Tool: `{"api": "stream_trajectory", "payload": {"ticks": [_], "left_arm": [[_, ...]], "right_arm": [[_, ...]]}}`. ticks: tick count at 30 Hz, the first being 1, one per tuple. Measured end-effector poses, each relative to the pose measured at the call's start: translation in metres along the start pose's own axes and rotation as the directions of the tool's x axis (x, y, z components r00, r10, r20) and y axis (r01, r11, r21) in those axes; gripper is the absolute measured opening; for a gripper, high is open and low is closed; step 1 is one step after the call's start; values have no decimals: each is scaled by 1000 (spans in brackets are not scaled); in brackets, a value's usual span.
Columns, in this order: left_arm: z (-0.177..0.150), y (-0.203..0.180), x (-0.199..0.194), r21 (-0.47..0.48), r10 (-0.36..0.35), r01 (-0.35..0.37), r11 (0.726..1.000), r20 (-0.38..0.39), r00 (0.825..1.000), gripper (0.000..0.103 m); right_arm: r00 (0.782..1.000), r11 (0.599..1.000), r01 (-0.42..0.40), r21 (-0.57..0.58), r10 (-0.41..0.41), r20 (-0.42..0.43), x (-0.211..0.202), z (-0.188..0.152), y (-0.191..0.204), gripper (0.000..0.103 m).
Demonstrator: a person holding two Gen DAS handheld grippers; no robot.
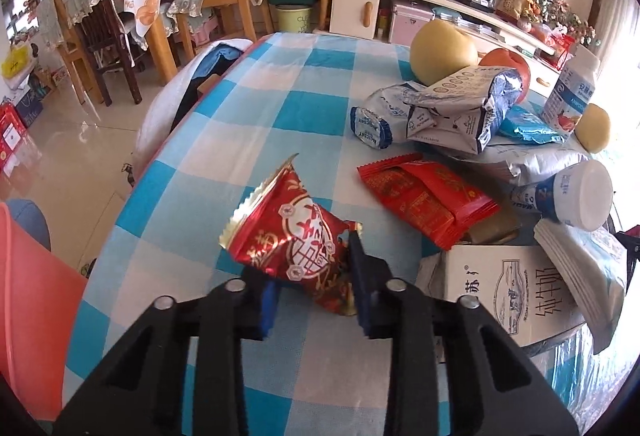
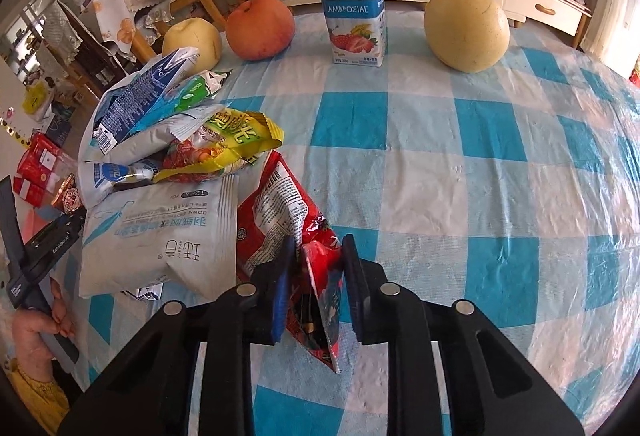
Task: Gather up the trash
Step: 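Lift the red wrapper with the left tool while the right tool grips the red torn bag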
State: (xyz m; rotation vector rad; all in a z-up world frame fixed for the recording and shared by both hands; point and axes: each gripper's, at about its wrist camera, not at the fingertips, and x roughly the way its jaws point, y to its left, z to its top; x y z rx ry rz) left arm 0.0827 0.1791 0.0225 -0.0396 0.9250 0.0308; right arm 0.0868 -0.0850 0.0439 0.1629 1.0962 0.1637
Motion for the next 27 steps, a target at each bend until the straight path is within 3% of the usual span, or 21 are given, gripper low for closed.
{"api": "stream_trajectory", "payload": {"ticks": [7,16,22,27], "left_arm": [[0,17,-5,-81,-94,93,992,-10,996,26],[3,37,-32,-141,-180,187,972,66,982,25],[6,48,-55,-154,-221,240,958,130,967,25],[5,58,-73,-168,-230,262,950,188,955,25]], "right_arm": [[994,998,60,-20,-58,88,-28,2,4,19],[975,997,80,-7,-76,206,-71,2,8,18],[954,999,33,13,-35,298,-102,2,16,18],[942,997,-82,-4,79,325,-113,2,41,18]]}}
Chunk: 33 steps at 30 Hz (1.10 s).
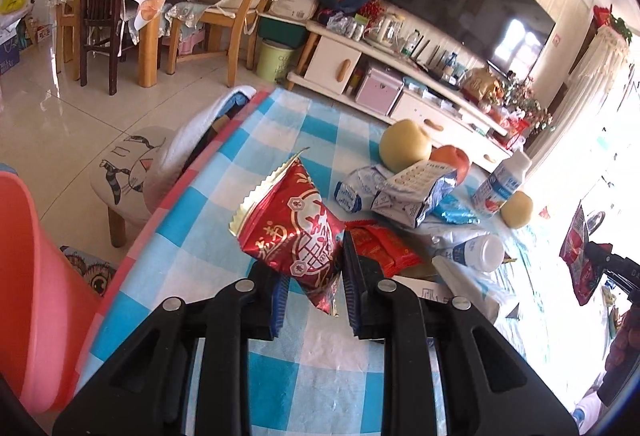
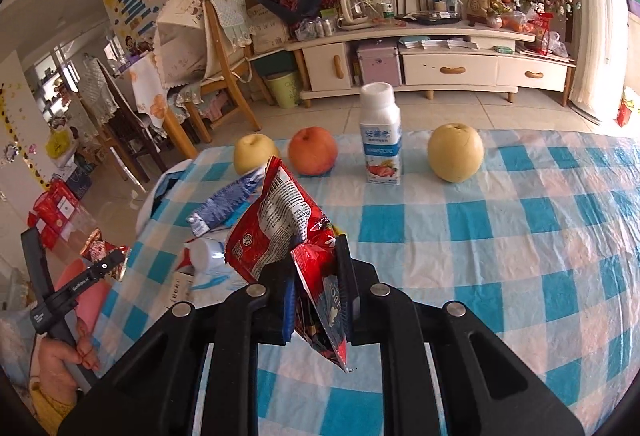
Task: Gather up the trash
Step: 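Lift the red wrapper with the left tool while the right tool grips the red torn bag, then drop the red wrapper into the pink bin while the right tool drops the red bag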
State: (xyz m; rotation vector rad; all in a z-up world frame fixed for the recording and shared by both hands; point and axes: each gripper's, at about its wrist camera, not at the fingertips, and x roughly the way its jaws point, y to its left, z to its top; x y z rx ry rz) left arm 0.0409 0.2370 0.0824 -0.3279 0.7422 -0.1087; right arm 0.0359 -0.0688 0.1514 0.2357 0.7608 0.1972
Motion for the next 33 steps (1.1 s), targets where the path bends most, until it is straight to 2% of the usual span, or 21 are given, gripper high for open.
{"api": "stream_trajectory", "payload": {"ticks": [5,10,13,16,18,20,22,25,27,29,30,32,33], "left_arm": [[5,11,-21,-32,45,-43,999,67,997,25],[9,37,-46,-98,123,-110,989,134,983,26],[11,58,-61,-166,189,-161,973,169,967,26],[11,81,-76,-240,277,-228,944,192,942,26],[11,99,-87,-300,349,-282,911,199,916,26],[10,118,-99,-363,441,-350,863,205,874,26],[8,140,-114,-438,509,-387,811,203,836,26],[3,176,-128,-545,581,-418,727,165,797,26],[0,198,-135,-605,607,-422,676,132,783,26],[-4,216,-138,-643,619,-424,637,99,779,26],[-6,225,-137,-658,622,-430,619,76,779,26],[-5,238,-133,-676,612,-428,600,44,789,27],[-5,241,-133,-677,614,-433,595,35,789,28]], "right_arm": [[993,993,-114,-30,115,13,-2,3,44,18],[973,971,-233,-62,232,-11,7,4,96,18],[956,950,-294,-108,292,-35,14,2,138,18],[933,918,-360,-164,352,-79,24,-6,189,18],[917,893,-399,-208,383,-115,31,-13,228,18],[901,866,-433,-251,407,-151,39,-24,270,18],[884,840,-465,-278,426,-190,48,-36,307,18],[862,815,-503,-288,449,-235,69,-52,356,19],[849,810,-523,-267,466,-249,86,-58,382,19],[836,810,-537,-236,473,-277,105,-67,405,19],[837,814,-531,-236,462,-292,115,-72,416,22],[831,816,-530,-231,446,-332,129,-79,430,26],[830,821,-526,-221,441,-342,134,-82,432,32]]}}
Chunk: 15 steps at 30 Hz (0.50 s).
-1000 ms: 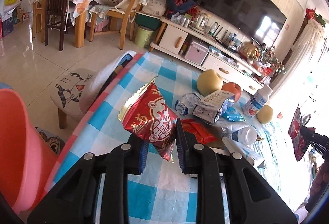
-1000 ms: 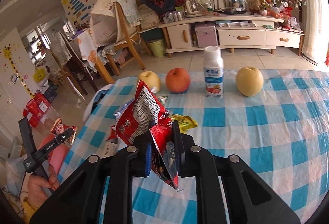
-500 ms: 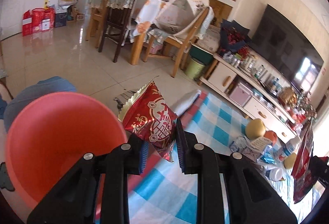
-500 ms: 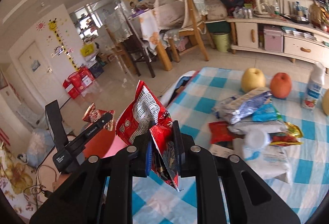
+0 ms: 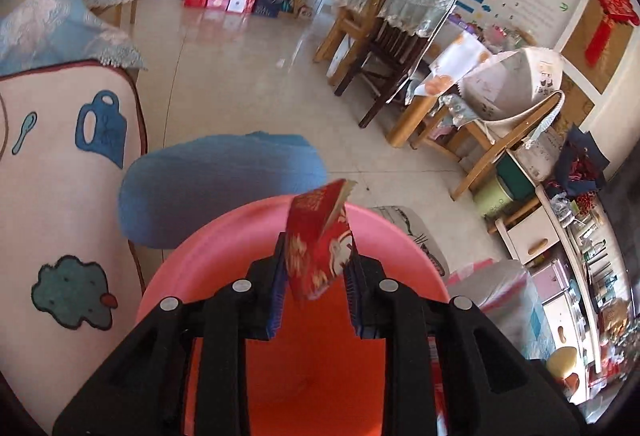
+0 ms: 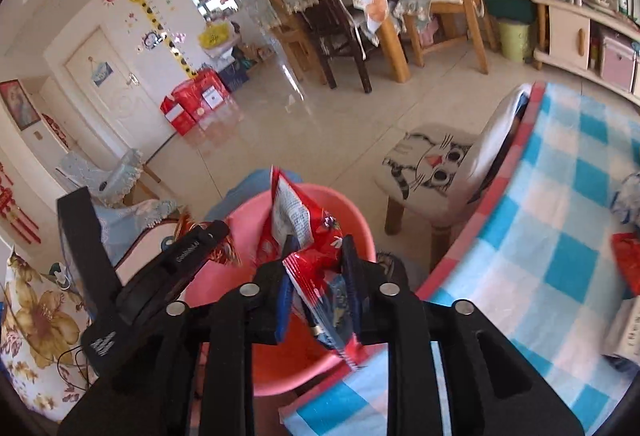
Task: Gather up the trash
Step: 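Drop the red wrapper into the pink bin while the right tool drops the red bag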
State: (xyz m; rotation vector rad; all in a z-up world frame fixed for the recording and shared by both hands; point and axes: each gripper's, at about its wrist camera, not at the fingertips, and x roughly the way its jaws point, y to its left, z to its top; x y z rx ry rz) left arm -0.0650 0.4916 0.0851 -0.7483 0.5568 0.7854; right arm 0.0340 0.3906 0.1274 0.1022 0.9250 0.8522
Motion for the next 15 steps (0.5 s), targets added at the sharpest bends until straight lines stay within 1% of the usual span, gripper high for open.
{"api": "stream_trajectory", "payload": {"ticks": [1,2,3,4,7,8,9,10,12,13,15], "left_arm": [[1,1,1,6,10,-10,1000,3,1000,34],[3,-1,2,21,16,-16,1000,10,1000,37],[2,0,3,35,24,-25,999,16,1000,47],[2,-2,4,51,32,-34,998,26,999,56],[-4,-6,0,91,21,-25,996,42,999,64],[-5,-11,0,117,11,-16,993,49,999,66],[-12,-16,-2,141,5,-13,990,58,998,72],[-14,-21,-3,168,-8,-3,986,67,998,75],[-20,-32,-8,223,-59,36,974,95,994,78],[-23,-37,-12,249,-87,57,967,113,990,82],[-33,-49,-21,304,-150,99,948,147,978,84]], "right_arm": [[1000,1000,-2,17,3,-5,4,0,-1,38],[1000,999,-14,33,14,-2,4,0,-3,52],[1000,999,-14,43,13,8,1,0,-5,61],[1000,999,0,47,-1,17,0,-2,-8,64],[998,998,51,36,-52,43,-16,-7,-14,71],[996,997,73,31,-74,50,-23,-11,-16,77],[994,995,94,22,-95,55,-30,-15,-19,80],[992,994,113,10,-114,58,-38,-18,-23,80],[984,986,165,-20,-163,67,-58,-24,-30,83],[979,982,188,-31,-186,79,-67,-27,-34,84],[969,973,227,-39,-221,112,-89,-35,-43,89]]}}
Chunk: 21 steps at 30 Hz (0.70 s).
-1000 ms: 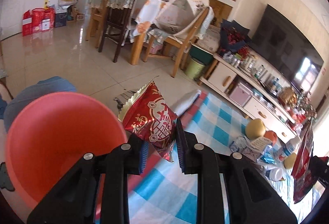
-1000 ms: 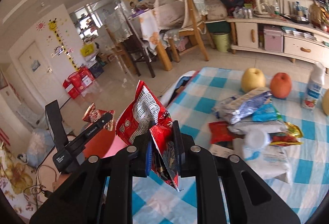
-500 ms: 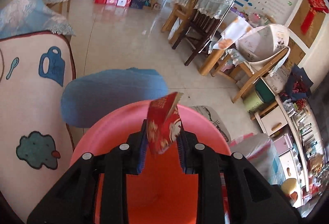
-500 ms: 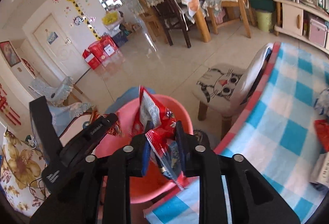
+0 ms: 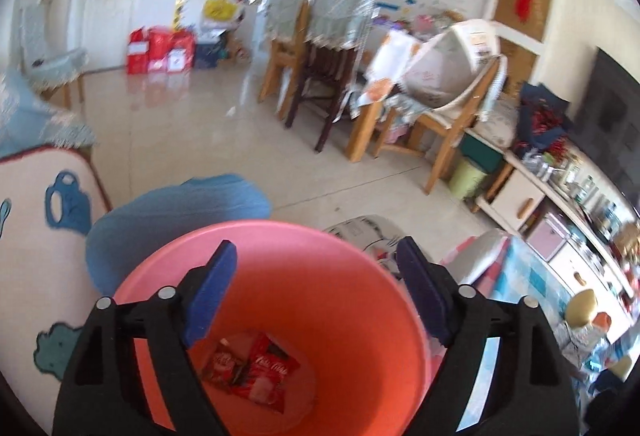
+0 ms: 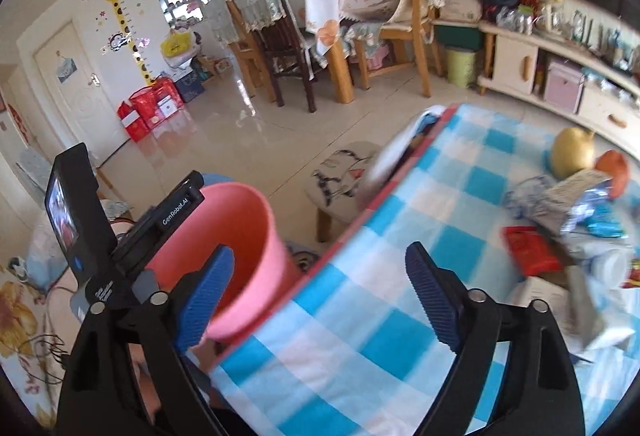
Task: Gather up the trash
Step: 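Drop the red wrapper into the pink bin while the right tool drops the red bag, then bring both tools back over the table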
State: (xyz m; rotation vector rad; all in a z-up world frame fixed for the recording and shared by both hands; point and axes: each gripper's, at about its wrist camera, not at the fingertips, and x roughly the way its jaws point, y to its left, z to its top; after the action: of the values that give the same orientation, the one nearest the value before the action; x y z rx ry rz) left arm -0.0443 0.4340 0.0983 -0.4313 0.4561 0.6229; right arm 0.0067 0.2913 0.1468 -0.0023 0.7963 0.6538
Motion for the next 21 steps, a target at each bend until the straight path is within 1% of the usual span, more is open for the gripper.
{"api": "stream_trajectory", "payload": {"ticks": [4,6,9,13,16,18,21], "left_arm": [[-8,-27,-12,99,-105,99,990,52,993,85],[-12,-42,-16,141,-142,132,981,59,988,87],[-18,-56,-16,176,-204,197,964,23,979,87],[-23,-79,-17,237,-216,218,947,-35,976,87],[-33,-98,-25,313,-242,245,918,-49,969,87],[-42,-114,-29,378,-268,273,885,-66,961,87],[-55,-132,-33,441,-301,313,841,-99,948,87]], "right_arm": [[993,997,82,9,-82,84,-38,-13,-30,93],[991,995,91,29,-94,100,-51,-14,-42,93],[987,994,100,43,-104,122,-65,-15,-59,94],[981,993,115,41,-120,152,-89,-19,-82,95],[976,991,121,59,-129,174,-109,-20,-101,96],[972,988,139,70,-150,182,-120,-20,-116,96],[961,979,174,104,-192,198,-138,-20,-142,97]]}}
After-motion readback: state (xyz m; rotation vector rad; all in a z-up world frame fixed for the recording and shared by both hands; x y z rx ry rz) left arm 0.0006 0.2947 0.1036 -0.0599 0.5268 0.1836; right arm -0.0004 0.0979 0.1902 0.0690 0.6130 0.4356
